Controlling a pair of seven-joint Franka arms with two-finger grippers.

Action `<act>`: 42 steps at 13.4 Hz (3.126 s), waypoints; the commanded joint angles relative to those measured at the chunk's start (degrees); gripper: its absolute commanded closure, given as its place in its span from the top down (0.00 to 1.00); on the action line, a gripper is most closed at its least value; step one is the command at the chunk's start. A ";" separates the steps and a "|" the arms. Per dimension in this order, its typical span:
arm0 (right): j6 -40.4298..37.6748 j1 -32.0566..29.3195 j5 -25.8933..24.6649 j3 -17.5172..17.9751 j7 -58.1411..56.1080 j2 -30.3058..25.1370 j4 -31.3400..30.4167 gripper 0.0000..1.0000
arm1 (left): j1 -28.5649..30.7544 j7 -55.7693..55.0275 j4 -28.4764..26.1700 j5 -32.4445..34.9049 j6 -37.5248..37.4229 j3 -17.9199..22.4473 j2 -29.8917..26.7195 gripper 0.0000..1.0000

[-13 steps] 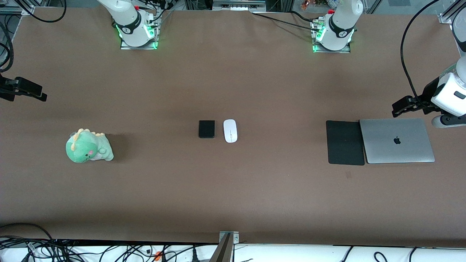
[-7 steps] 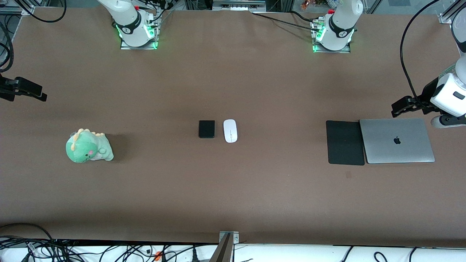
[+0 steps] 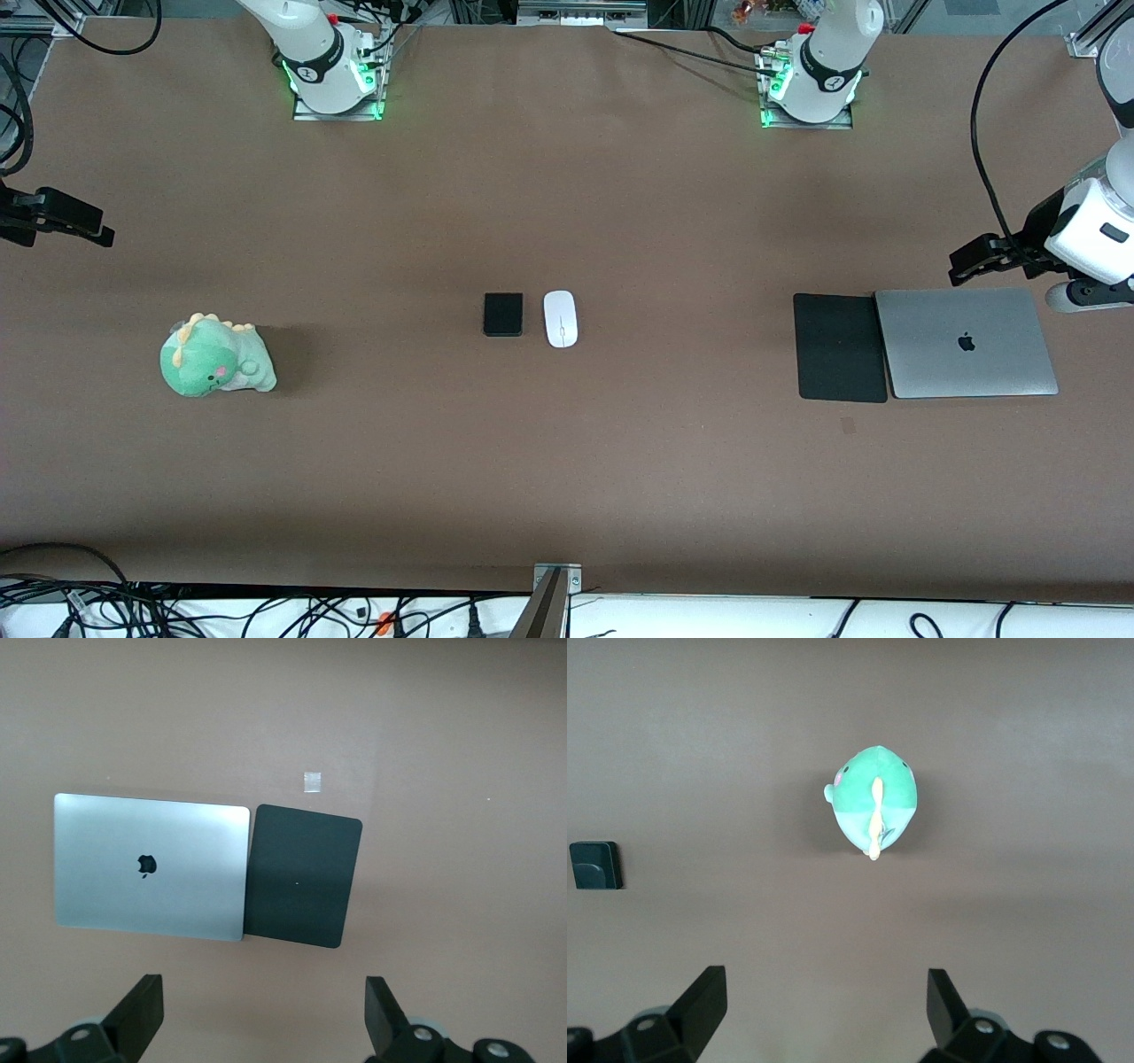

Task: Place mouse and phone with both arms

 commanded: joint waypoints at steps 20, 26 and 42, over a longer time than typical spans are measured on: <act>-1.00 -0.51 -0.66 0.83 0.05 -0.63 -0.02 1.00 | -20.25 -37.12 10.28 -5.01 16.50 -12.04 24.10 1.00; -1.00 -0.51 -0.66 0.83 0.14 -0.63 -0.02 1.00 | -32.74 -52.07 14.96 9.31 24.40 -10.90 37.74 1.00; -0.82 0.28 -0.84 0.92 -0.38 -0.98 0.07 1.00 | -51.38 -63.24 18.74 9.49 29.33 3.25 47.50 1.00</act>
